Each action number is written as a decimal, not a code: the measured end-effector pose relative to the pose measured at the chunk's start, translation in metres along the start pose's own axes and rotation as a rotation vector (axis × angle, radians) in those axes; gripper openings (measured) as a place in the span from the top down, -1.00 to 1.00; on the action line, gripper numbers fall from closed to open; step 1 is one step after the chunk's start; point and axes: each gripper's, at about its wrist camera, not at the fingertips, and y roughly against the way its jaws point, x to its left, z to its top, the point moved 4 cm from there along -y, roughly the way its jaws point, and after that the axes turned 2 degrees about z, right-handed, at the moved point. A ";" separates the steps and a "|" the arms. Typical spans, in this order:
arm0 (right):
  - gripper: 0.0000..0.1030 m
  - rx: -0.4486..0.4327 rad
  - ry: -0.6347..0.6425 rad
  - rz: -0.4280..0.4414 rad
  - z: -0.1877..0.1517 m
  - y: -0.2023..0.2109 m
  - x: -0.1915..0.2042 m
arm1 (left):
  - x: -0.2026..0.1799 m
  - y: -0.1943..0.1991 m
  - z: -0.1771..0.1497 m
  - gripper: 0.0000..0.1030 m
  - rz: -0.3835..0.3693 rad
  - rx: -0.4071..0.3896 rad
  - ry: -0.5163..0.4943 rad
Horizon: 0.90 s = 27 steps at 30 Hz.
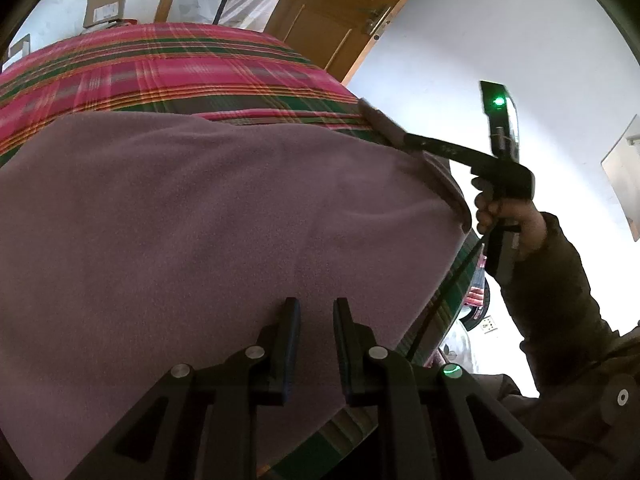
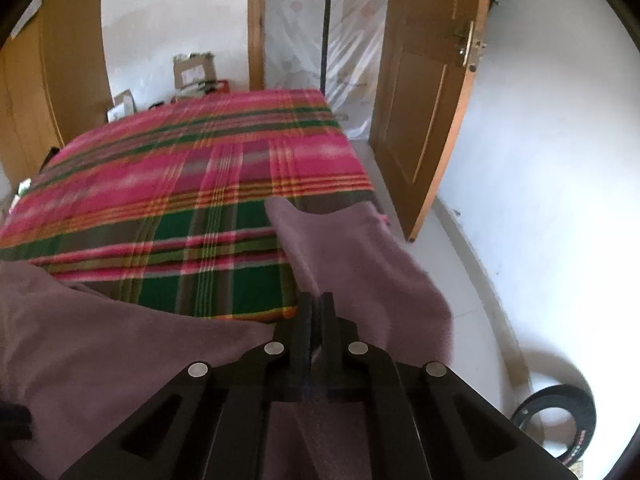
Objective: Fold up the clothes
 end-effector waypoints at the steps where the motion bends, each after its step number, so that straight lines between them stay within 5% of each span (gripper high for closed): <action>1: 0.94 -0.010 -0.010 0.002 0.000 0.004 -0.003 | 0.000 0.000 0.000 0.65 0.003 0.000 -0.001; 27: 0.94 -0.164 -0.449 -0.008 -0.050 0.074 -0.123 | -0.005 -0.005 0.000 0.62 0.040 0.009 -0.017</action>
